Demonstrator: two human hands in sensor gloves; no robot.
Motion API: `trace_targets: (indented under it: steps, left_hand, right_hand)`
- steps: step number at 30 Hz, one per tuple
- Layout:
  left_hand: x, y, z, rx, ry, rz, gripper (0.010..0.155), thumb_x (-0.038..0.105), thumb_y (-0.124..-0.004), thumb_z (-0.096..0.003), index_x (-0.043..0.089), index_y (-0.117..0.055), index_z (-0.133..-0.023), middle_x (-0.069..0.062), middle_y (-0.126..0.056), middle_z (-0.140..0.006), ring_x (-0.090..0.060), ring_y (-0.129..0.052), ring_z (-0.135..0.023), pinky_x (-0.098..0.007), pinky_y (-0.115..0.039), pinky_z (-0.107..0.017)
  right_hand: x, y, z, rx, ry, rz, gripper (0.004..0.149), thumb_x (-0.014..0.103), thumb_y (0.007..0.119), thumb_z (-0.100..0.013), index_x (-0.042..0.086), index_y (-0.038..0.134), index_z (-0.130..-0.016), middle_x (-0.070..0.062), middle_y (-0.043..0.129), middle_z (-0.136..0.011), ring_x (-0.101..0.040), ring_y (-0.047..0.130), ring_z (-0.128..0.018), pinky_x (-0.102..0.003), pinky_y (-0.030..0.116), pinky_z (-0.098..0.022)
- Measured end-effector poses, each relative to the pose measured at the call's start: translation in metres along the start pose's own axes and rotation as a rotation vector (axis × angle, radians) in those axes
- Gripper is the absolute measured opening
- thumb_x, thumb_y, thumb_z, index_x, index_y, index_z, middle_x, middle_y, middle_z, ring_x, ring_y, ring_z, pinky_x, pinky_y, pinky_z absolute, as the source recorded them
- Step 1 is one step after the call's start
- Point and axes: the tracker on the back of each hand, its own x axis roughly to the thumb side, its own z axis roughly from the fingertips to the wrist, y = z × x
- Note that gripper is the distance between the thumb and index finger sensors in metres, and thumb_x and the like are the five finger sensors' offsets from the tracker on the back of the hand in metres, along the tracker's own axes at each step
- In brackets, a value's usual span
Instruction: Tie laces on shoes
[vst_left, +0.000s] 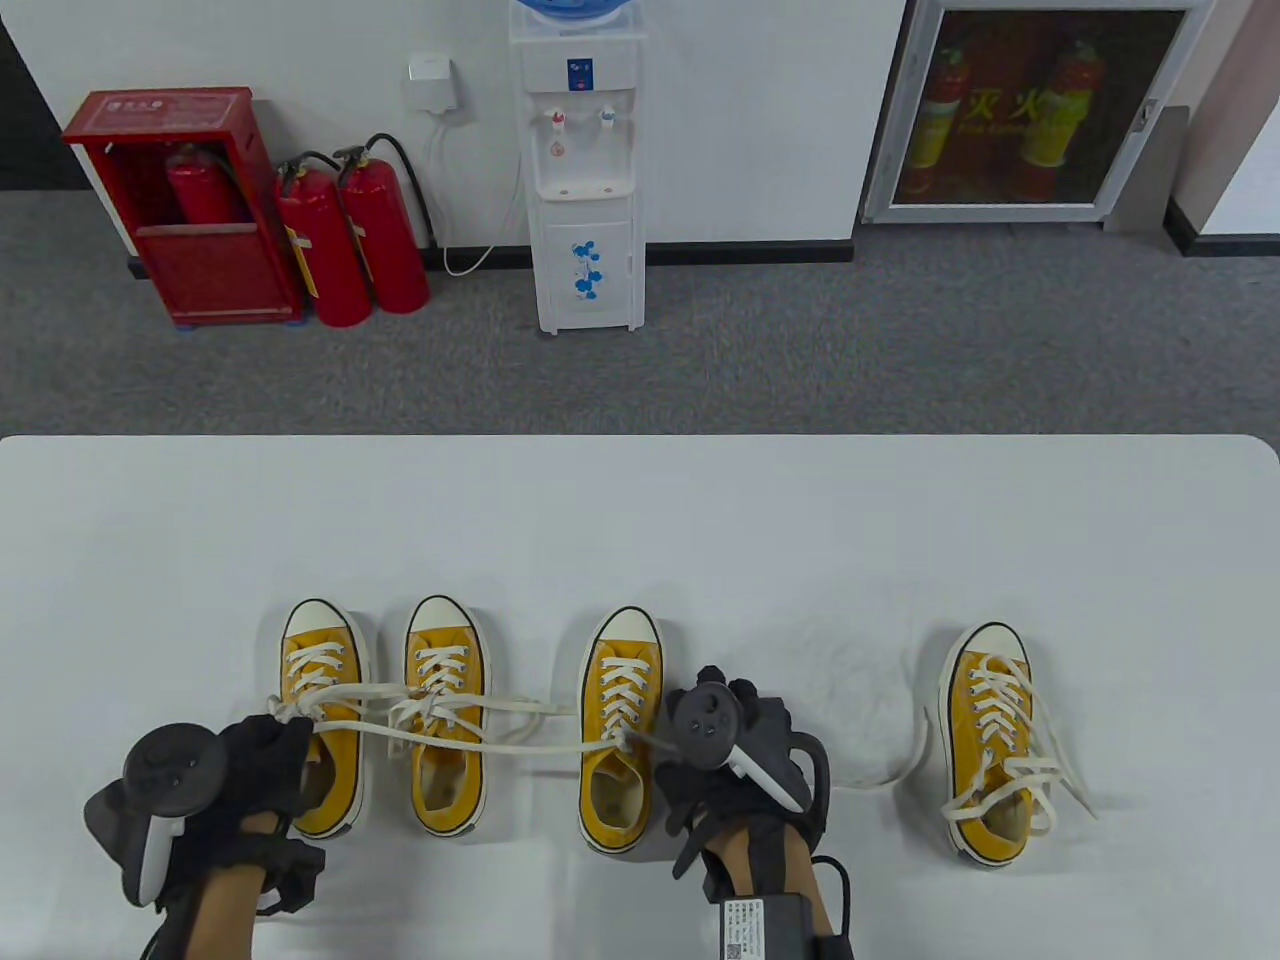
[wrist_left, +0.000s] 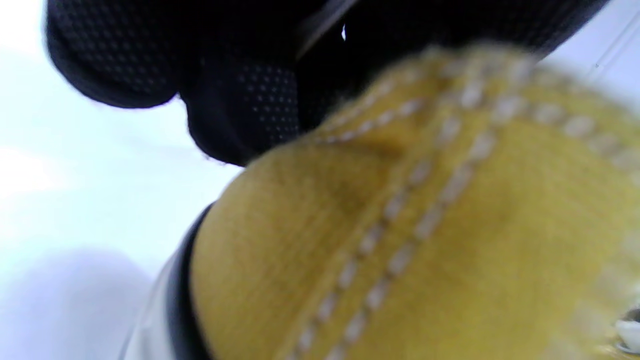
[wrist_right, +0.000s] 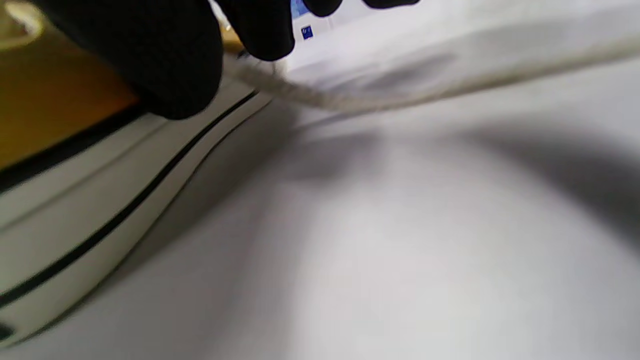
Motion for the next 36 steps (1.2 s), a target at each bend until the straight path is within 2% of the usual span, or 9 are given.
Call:
trace_targets:
  steps: [4, 5, 9, 12, 19, 26, 32, 36]
  left_hand:
    - [0.0, 0.0, 0.0, -0.003, 0.0, -0.001, 0.037, 0.056, -0.079, -0.0471, 0.025, -0.094, -0.06, -0.006, -0.1, -0.075, -0.027, -0.108, -0.045, -0.053, -0.088, -0.041]
    - [0.0, 0.0, 0.0, -0.004, 0.0, -0.001, 0.037, 0.056, -0.079, -0.0472, 0.025, -0.094, -0.06, -0.006, -0.1, -0.075, -0.027, -0.108, -0.045, -0.053, -0.088, -0.041]
    - [0.001, -0.001, 0.0, -0.002, -0.003, -0.008, 0.037, 0.056, -0.079, -0.0471, 0.025, -0.094, -0.06, -0.006, -0.1, -0.075, -0.027, -0.108, -0.045, -0.053, -0.088, -0.041]
    - [0.001, -0.001, 0.0, -0.002, -0.002, -0.005, 0.037, 0.056, -0.079, -0.0471, 0.025, -0.094, -0.06, -0.006, -0.1, -0.074, -0.026, -0.108, -0.045, -0.053, -0.088, -0.041]
    - [0.001, -0.001, 0.0, -0.003, 0.0, -0.008, 0.036, 0.056, -0.079, -0.0472, 0.025, -0.094, -0.06, -0.006, -0.1, -0.074, -0.026, -0.108, -0.045, -0.053, -0.088, -0.041]
    - [0.001, -0.001, 0.0, -0.005, 0.003, -0.009, 0.036, 0.056, -0.079, -0.0471, 0.025, -0.094, -0.06, -0.006, -0.1, -0.074, -0.026, -0.108, -0.045, -0.053, -0.088, -0.041]
    - [0.001, -0.001, 0.0, -0.008, 0.006, -0.01, 0.035, 0.055, -0.079, -0.0473, 0.025, -0.094, -0.06, -0.006, -0.1, -0.075, -0.026, -0.107, -0.045, -0.053, -0.088, -0.041]
    - [0.001, -0.001, 0.0, -0.008, 0.007, -0.01, 0.036, 0.055, -0.079, -0.0472, 0.025, -0.094, -0.06, -0.006, -0.1, -0.074, -0.026, -0.108, -0.044, -0.053, -0.088, -0.041]
  right_hand:
    - [-0.001, 0.004, 0.0, -0.054, 0.006, -0.059, 0.067, 0.039, 0.08, -0.047, 0.017, 0.057, -0.106, -0.008, 0.024, -0.116, -0.047, 0.028, -0.109, -0.075, 0.024, -0.07]
    - [-0.004, 0.006, 0.001, -0.06, 0.028, -0.063, 0.062, 0.04, 0.08, -0.047, 0.019, 0.066, -0.103, -0.009, 0.027, -0.116, -0.047, 0.029, -0.108, -0.075, 0.025, -0.07]
    - [-0.009, 0.009, 0.002, -0.067, 0.01, -0.116, 0.052, 0.039, 0.08, -0.047, 0.022, 0.078, -0.096, -0.009, 0.035, -0.115, -0.048, 0.03, -0.108, -0.075, 0.023, -0.069]
    - [-0.012, 0.005, 0.005, -0.152, 0.0, -0.107, 0.042, 0.038, 0.081, -0.046, 0.023, 0.09, -0.084, -0.008, 0.054, -0.111, -0.046, 0.039, -0.108, -0.075, 0.025, -0.069]
    - [-0.035, -0.004, 0.015, -0.164, 0.016, -0.216, 0.042, 0.039, 0.079, -0.045, 0.016, 0.09, -0.079, -0.008, 0.065, -0.105, -0.045, 0.046, -0.106, -0.076, 0.025, -0.068]
    - [-0.061, -0.018, 0.022, -0.189, 0.004, -0.49, 0.043, 0.042, 0.08, -0.045, 0.013, 0.091, -0.075, -0.008, 0.072, -0.101, -0.044, 0.057, -0.103, -0.077, 0.026, -0.067]
    - [-0.075, -0.023, 0.025, -0.208, -0.02, -0.759, 0.043, 0.047, 0.081, -0.045, 0.013, 0.094, -0.068, -0.007, 0.079, -0.093, -0.041, 0.071, -0.096, -0.077, 0.032, -0.067]
    - [-0.075, -0.025, 0.026, -0.213, -0.074, -0.899, 0.042, 0.051, 0.082, -0.044, 0.015, 0.096, -0.062, -0.005, 0.086, -0.088, -0.037, 0.081, -0.089, -0.074, 0.043, -0.067]
